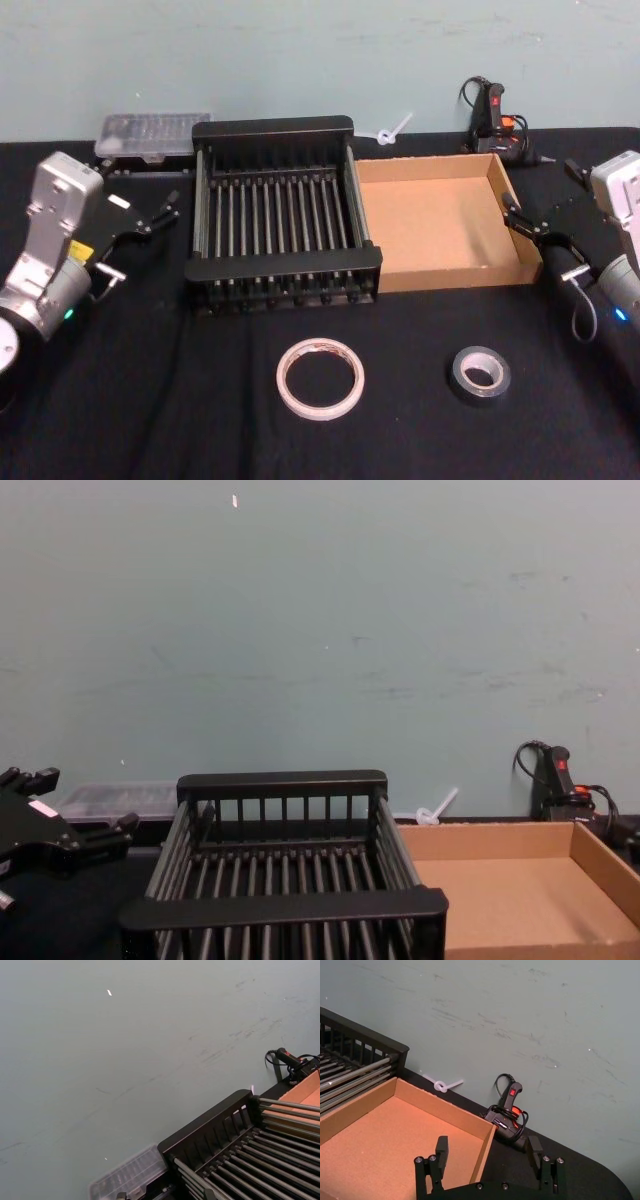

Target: Pick up the white tape and place it into the black box , Pick up the silver tape and place it into the brown box.

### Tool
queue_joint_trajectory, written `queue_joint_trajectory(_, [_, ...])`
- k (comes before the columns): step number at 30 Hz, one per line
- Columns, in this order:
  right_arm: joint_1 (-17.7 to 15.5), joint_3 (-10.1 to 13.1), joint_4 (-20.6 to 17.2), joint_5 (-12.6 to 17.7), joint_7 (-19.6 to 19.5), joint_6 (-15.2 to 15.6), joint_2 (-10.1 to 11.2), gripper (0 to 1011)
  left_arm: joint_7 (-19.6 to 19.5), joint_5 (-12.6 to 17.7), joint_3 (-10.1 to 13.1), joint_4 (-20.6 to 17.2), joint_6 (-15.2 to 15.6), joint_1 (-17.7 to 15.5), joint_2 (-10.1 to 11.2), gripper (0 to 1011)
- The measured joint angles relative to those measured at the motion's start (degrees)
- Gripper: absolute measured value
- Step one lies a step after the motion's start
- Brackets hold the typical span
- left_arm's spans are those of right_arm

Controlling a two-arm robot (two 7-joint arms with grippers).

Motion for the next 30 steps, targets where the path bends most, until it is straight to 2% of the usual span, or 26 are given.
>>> queue_joint_trajectory(30, [0.00, 0.00, 0.00, 0.00, 0.00, 0.01, 0.00, 1000, 0.00, 0.00, 0.00, 0.00, 0.00, 0.00, 0.00, 1001])
